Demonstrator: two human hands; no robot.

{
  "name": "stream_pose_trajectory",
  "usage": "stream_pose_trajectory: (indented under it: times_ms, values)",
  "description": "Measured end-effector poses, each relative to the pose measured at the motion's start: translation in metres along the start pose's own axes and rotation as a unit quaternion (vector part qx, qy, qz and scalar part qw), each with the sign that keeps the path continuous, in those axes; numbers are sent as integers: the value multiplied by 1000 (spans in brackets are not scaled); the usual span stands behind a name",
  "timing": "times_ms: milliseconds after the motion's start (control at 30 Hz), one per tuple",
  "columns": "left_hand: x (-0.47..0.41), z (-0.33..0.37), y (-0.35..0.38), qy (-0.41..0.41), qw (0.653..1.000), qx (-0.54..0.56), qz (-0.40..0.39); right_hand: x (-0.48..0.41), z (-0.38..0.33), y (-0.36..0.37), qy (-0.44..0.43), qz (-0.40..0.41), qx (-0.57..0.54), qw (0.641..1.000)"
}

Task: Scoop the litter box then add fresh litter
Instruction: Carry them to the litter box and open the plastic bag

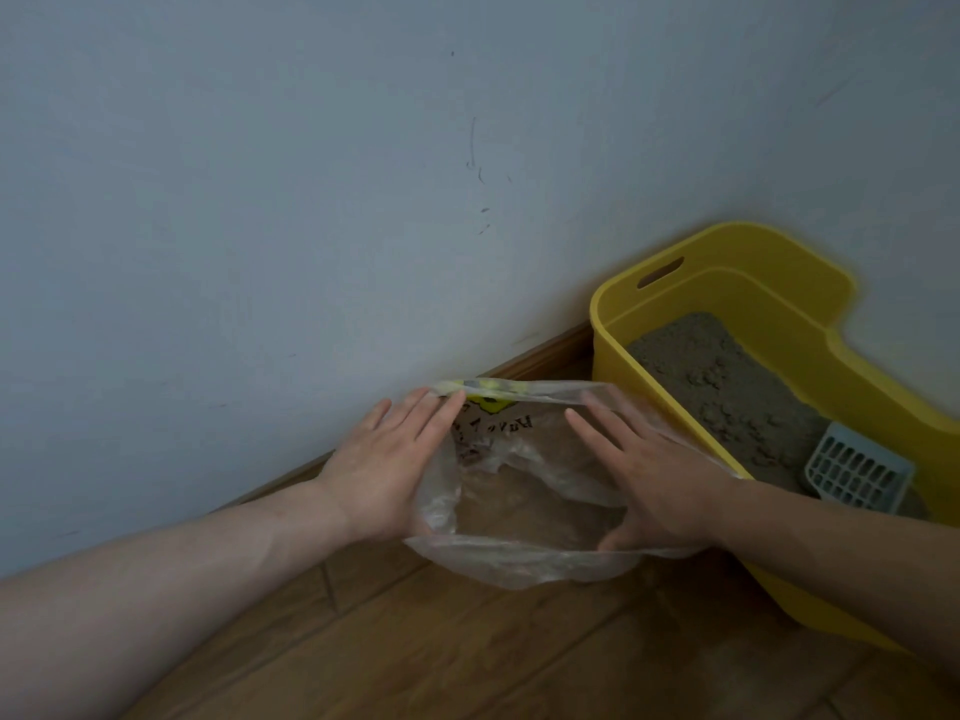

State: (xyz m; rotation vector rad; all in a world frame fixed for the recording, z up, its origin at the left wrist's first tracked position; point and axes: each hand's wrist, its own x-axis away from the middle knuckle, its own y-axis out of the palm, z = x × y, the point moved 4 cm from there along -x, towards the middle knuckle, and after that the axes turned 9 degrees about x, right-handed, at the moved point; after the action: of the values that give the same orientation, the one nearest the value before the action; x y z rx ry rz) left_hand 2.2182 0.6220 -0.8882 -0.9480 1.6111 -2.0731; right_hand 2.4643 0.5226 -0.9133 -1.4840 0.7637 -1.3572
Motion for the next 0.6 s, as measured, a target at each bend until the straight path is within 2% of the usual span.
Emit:
stream_pose_trajectory:
  times_ms: [133, 300, 400, 533, 600]
  values:
    - [2, -4, 12, -3, 1000, 7, -27, 3, 0, 1, -1, -11, -12, 1000]
    - [4, 3, 6, 16, 997, 72, -30, 5, -1, 0, -2, -10, -31, 999]
    - [2, 10, -6, 53, 995, 81, 33, 6, -1, 1, 0, -7, -22, 1000]
    - [-3, 29, -23, 143, 971, 46, 185, 7, 1, 3, 7, -7, -18, 1000]
    - [-14, 37, -27, 146, 970, 41, 192, 7, 2, 5, 10, -14, -21, 1000]
